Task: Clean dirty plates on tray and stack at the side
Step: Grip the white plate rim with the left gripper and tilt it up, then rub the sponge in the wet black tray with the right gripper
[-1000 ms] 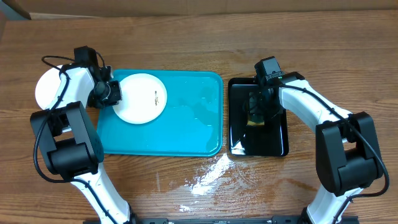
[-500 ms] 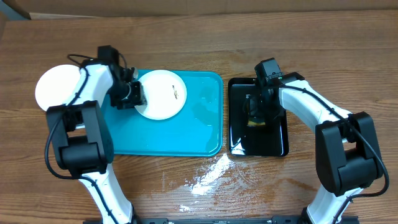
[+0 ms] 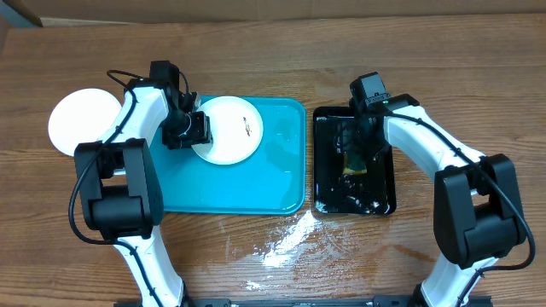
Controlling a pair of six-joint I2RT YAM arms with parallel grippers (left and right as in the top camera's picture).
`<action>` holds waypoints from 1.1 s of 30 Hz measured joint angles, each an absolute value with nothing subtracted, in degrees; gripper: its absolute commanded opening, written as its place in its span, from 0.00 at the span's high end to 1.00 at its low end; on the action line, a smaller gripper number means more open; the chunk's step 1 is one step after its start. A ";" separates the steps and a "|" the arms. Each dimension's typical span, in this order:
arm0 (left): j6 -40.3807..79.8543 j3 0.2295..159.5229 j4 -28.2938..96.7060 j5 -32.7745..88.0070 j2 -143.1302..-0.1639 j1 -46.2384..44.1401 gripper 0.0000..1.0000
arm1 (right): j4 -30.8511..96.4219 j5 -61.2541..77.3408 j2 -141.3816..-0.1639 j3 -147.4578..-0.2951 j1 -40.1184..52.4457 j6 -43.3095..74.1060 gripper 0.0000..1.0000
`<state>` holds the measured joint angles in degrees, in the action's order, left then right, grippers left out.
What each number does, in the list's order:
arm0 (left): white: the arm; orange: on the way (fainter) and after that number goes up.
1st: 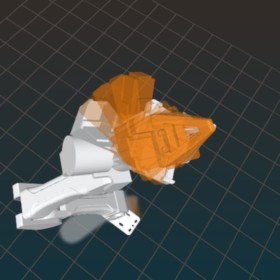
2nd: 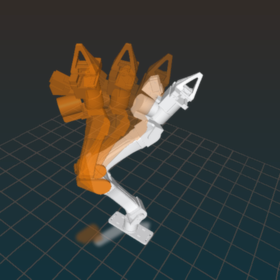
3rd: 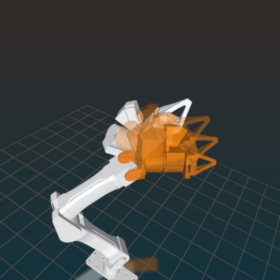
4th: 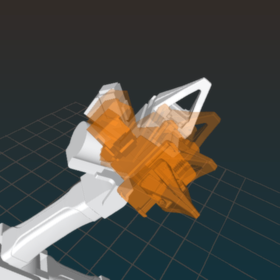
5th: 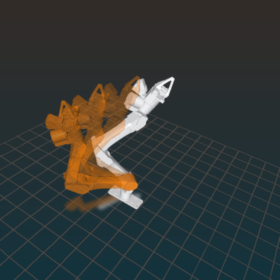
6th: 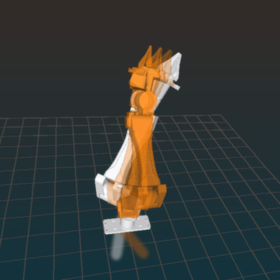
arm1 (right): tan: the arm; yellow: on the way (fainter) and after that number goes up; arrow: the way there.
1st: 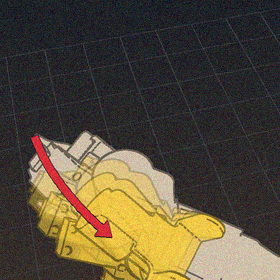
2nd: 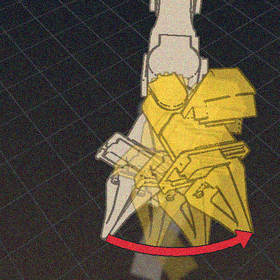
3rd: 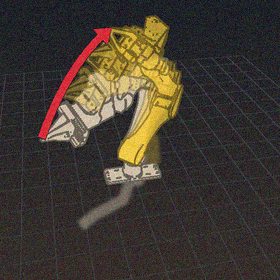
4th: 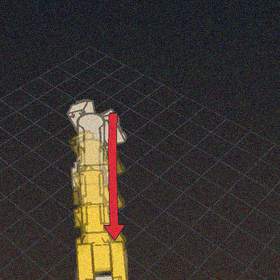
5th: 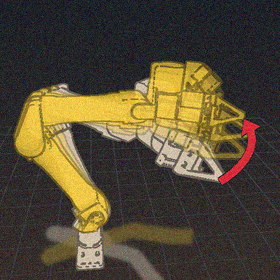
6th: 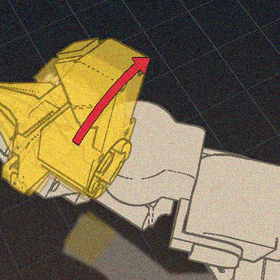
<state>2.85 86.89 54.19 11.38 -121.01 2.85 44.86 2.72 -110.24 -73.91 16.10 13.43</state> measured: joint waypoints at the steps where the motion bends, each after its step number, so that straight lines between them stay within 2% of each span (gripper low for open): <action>1: 2.87 86.89 54.13 11.31 -121.01 2.85 0.40 | 43.92 2.74 -110.24 -73.82 16.10 13.47 0.41; 4: 2.87 86.89 53.63 11.03 -121.01 2.87 0.41 | 41.56 2.72 -110.45 -72.90 16.10 13.52 0.81; 5: 2.87 86.89 53.63 10.94 -121.01 2.85 0.41 | 41.43 2.63 -110.65 -72.66 16.10 13.32 0.84; 8: 2.87 86.89 53.60 10.90 -121.01 2.85 0.39 | 40.60 2.59 -111.70 -72.40 16.10 13.28 0.69; 9: 2.87 86.89 53.60 10.90 -121.01 2.87 0.39 | 40.71 2.61 -111.72 -72.42 16.05 13.26 0.59; 12: 2.90 86.89 53.60 10.90 -121.01 2.85 0.33 | 45.08 2.66 -111.72 -74.02 15.94 13.39 0.44; 13: 3.03 86.89 53.63 10.90 -121.01 2.85 0.32 | 46.81 2.63 -111.72 -74.91 15.88 13.23 0.33; 17: 3.03 86.91 53.84 10.72 -120.99 2.87 0.35 | 51.94 2.61 -111.70 -80.12 15.79 13.43 0.31; 19: 3.20 86.91 54.04 9.69 -120.99 2.85 0.39 | 53.15 2.61 -111.70 -80.12 15.79 13.45 0.32; 22: 4.25 86.91 54.00 7.86 -120.99 2.87 0.44 | 51.29 2.59 -111.70 -78.54 15.79 13.45 0.31; 25: 5.63 86.91 53.23 6.90 -120.99 2.87 0.45 | 46.48 2.20 -111.70 -74.15 15.79 13.47 0.32; 28: 7.70 86.91 52.25 6.39 -120.99 2.85 0.47 | 42.09 1.45 -111.02 -70.52 15.84 13.50 0.45; 29: 8.54 86.91 52.01 6.17 -120.99 2.85 0.51 | 40.32 1.06 -110.54 -69.34 15.86 13.21 0.76; 30: 8.93 86.91 51.88 6.11 -120.99 2.85 0.56 | 39.42 1.02 -110.06 -68.53 15.84 13.30 0.91; 31: 9.04 86.91 51.81 5.98 -120.99 2.85 0.60 | 38.61 0.78 -109.78 -67.79 15.84 13.15 0.96; 33: 9.54 86.89 51.66 5.74 -120.99 2.85 0.67 | 38.76 0.62 -109.60 -67.29 15.75 13.61 0.96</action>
